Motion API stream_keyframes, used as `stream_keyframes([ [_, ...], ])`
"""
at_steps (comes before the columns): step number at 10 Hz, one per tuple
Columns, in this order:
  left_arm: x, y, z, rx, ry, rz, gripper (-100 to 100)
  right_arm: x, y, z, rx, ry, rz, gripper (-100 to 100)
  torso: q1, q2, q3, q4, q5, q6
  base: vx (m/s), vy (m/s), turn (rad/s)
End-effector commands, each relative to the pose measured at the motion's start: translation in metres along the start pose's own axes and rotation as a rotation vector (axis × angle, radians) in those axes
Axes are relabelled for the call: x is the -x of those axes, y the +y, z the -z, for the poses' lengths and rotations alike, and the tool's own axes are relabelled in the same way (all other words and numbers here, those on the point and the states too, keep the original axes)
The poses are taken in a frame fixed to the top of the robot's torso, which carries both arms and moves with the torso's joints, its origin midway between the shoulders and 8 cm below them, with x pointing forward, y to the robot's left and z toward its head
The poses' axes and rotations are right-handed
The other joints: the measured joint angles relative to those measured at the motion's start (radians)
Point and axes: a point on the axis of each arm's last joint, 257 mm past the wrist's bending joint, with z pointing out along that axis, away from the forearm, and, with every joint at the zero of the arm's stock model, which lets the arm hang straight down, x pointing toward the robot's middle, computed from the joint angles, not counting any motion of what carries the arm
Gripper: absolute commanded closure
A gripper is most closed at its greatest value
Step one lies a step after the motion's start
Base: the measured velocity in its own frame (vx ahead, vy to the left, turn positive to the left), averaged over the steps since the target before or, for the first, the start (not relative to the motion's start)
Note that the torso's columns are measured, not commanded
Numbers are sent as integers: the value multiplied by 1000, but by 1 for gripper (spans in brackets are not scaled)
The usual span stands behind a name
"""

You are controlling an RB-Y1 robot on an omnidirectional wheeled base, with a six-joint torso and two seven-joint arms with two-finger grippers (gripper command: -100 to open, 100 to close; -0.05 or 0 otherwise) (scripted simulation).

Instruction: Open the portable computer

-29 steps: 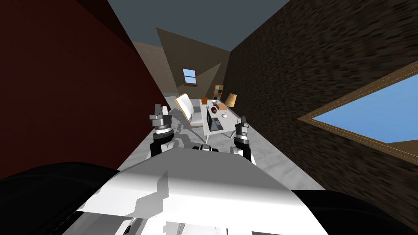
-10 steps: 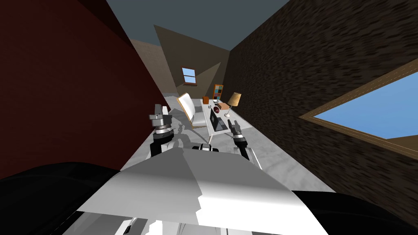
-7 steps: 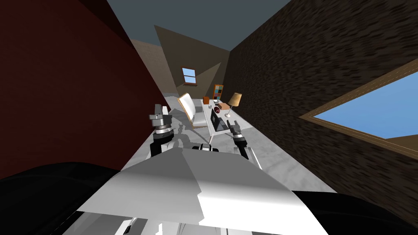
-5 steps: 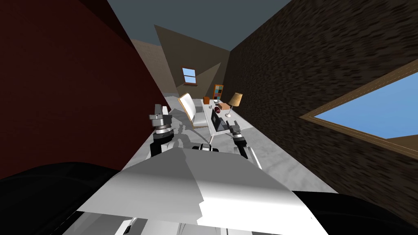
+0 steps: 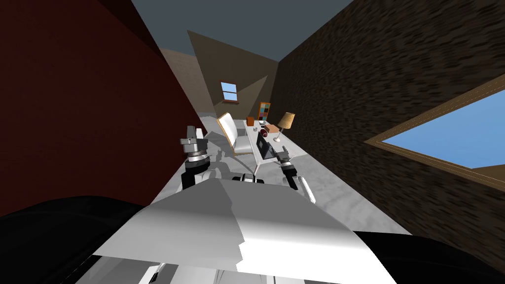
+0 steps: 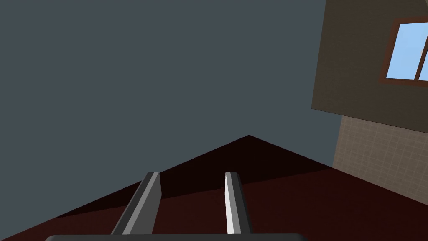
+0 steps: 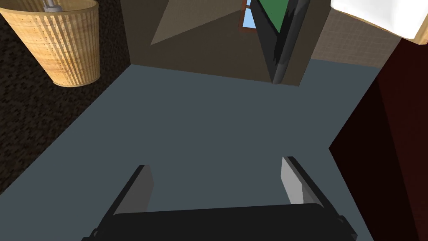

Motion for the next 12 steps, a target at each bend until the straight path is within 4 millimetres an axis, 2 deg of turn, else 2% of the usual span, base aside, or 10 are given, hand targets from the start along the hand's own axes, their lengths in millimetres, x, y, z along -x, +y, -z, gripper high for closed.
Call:
stream_keyframes([
  [1, 0, 0, 0, 0, 0, 0, 0, -14, -2, -1, 14, 32, 115, -100, -1, 0, 0, 0, 0, 0, -4, 46, 8],
  [5, 0, 0, 0, 0, 0, 0, 0, -39, -6, -2, 48, 87, 311, -100, -1, 0, 0, 0, 0, 0, 5, 49, 12],
  [6, 0, 0, 0, 0, 0, 0, 0, -39, -6, -2, 49, 87, 316, -100, 0, 0, 0, 0, 0, 0, 0, 42, 6],
  [12, 0, 0, 0, 0, 0, 0, 0, -78, -19, -2, 127, 170, 665, -100, -1, 0, 0, 0, 0, 0, 6, 59, 15],
])
